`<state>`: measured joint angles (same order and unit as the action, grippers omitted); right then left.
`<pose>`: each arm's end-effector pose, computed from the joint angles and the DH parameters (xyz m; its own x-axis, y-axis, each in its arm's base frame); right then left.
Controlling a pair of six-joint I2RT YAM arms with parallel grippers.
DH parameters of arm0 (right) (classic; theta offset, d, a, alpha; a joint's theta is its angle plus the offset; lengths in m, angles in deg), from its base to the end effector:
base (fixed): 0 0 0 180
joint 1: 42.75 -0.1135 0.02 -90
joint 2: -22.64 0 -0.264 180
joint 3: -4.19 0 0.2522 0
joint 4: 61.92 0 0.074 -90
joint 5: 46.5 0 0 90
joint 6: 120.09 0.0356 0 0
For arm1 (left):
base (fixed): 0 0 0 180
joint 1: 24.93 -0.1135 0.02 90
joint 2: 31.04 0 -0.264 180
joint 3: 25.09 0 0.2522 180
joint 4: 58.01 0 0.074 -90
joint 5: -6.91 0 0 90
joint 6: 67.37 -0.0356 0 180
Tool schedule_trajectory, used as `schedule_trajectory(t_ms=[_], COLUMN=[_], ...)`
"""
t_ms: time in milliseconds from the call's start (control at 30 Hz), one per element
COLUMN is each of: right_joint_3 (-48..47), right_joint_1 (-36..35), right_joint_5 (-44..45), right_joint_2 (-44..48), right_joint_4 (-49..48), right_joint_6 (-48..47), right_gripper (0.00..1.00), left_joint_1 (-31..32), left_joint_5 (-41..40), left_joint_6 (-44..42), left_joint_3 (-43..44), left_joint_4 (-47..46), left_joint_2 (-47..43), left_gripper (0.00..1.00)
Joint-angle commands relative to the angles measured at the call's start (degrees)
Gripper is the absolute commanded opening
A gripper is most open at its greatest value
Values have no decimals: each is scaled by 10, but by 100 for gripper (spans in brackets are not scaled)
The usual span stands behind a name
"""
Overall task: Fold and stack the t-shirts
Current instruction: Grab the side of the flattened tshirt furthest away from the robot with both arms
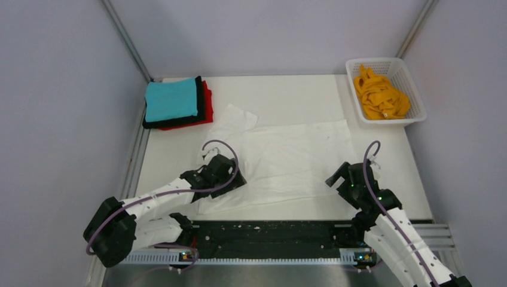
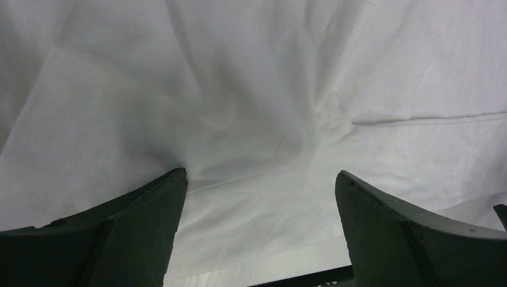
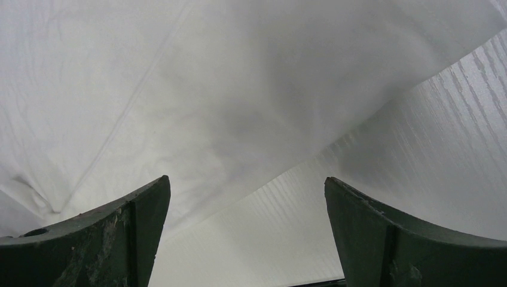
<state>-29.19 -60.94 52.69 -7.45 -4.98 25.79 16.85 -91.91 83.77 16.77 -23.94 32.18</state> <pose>0.1044 0.0283 0.1724 -0.6099 0.6598 -0.4390 0.5110 0.7508 0.4185 0.1512 -0.1278 0.1674 -0.8162 -0.4313 -0.3845 -0.2513 0.8641 -0.4360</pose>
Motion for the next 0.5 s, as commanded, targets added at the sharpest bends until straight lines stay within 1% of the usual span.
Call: schedule_trajectory(t_ms=[0,100,200,300,367,467], right_joint_3=[-52,-50,-38,-30,-30,-21], right_joint_1=[-9,-9,-8,-8,-8,-9], right_joint_5=[16,2,-23,-55,-59,-44], right_joint_2=[-7,-43,-107,-193,-235,-255], right_joint_4=[-45,-161,-284,-377,-402,-376], right_joint_6=[-35,-61,-95,-113,-116,-112], right_gripper=[98,99,99,99,99,99], left_joint_1=[2,3,2,1,-4,-21], left_joint_5=[-28,-42,-62,-123,-173,-213], left_joint_6=[-33,-56,-81,-87,-97,-120], left_joint_3=[41,81,121,155,182,225], left_joint_4=[69,74,77,75,77,66], left_joint_2=[-22,-41,-45,-35,-22,4], left_gripper=[99,99,99,99,99,99])
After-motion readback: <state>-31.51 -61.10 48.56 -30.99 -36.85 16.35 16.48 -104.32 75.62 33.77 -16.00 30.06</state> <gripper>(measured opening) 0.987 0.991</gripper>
